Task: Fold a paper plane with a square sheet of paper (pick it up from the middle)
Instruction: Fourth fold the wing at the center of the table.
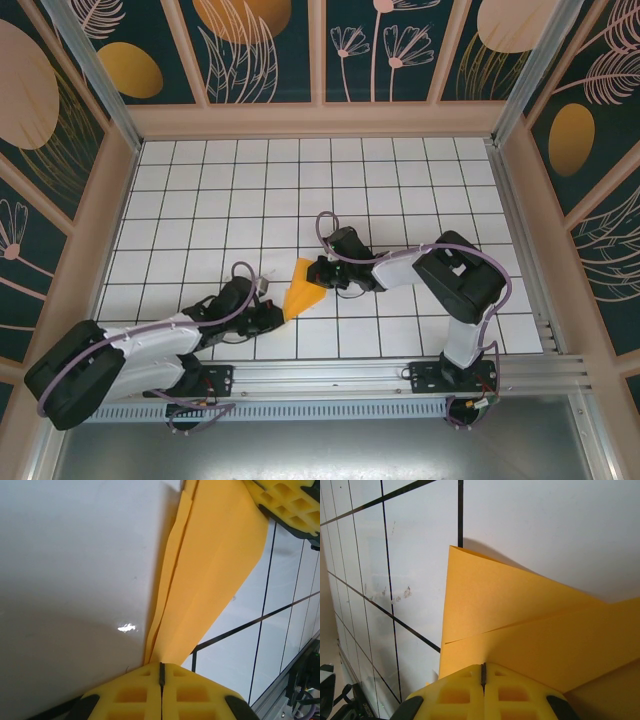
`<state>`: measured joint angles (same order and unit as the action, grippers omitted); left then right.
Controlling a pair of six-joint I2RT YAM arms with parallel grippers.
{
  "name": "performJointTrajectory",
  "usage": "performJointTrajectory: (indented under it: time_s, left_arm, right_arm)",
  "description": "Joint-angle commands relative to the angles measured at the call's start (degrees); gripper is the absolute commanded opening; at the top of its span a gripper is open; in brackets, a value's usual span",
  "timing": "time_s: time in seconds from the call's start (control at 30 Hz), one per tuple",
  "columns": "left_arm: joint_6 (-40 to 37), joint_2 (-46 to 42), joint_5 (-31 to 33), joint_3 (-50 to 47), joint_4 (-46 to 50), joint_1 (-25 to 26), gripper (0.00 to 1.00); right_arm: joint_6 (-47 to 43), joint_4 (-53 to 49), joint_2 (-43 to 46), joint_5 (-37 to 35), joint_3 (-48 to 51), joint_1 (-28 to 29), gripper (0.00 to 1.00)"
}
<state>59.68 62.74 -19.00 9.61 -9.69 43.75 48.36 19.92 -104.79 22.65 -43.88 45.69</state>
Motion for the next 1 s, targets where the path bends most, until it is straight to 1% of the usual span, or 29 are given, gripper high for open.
performJointTrajectory:
  time_s: [0.0,0.1,0.3,0.4,0.47,0.57,0.63,0.67,0.77,0.87,0.97]
  left_arm:
    - [1.1,-1.5,-0.4,-3.2,13.4,-0.1,0.07]
    - [1.8,-4.7,-0.3,-3.4,15.8,-0.1,0.06]
    - [3.2,-13.6,2.1,-1.9,21.7,-0.1,0.06]
    - [3.6,-16.9,3.9,-0.1,22.4,-0.1,0.08]
    - [3.2,-17.5,5.1,1.4,21.7,-0.1,0.09]
    - [1.8,-15.9,7.7,4.4,19.7,-0.1,0.16]
    - [-0.3,-13.3,10.4,7.7,18.8,-0.1,0.19]
    - [-1.4,-11.8,11.5,9.5,18.8,-0.1,0.22]
    - [-4.9,-6.0,15.8,15.0,19.1,-0.1,0.23]
    - [-7.5,0.2,18.9,19.3,20.0,-0.1,0.26]
    - [-9.5,5.5,19.4,21.9,18.6,-0.2,0.31]
  right_arm:
    - [-1.4,-6.7,-3.4,-5.9,0.2,-1.3,0.0]
    - [-1.4,-6.7,-3.4,-5.8,0.1,-1.3,0.0]
    - [-1.6,-6.7,-3.5,-5.4,-0.1,-1.3,0.0]
    - [-2.5,-5.7,-3.4,-4.5,-0.1,-1.2,0.0]
    - [-3.7,-5.9,-3.3,-4.0,-0.7,-1.2,0.0]
    - [-6.6,-6.4,-3.3,-2.4,-2.0,-1.3,0.0]
    - [-8.5,-7.3,-2.9,-1.7,-3.2,-1.3,0.0]
    - [-8.9,-7.4,-2.4,-1.2,-3.5,-1.3,0.01]
    - [-9.7,-7.4,1.1,0.0,-4.6,-1.3,0.04]
    - [-9.2,-9.6,5.9,-2.0,-5.0,-1.4,0.08]
    - [-7.6,-11.5,10.9,-5.7,-3.0,-1.6,0.12]
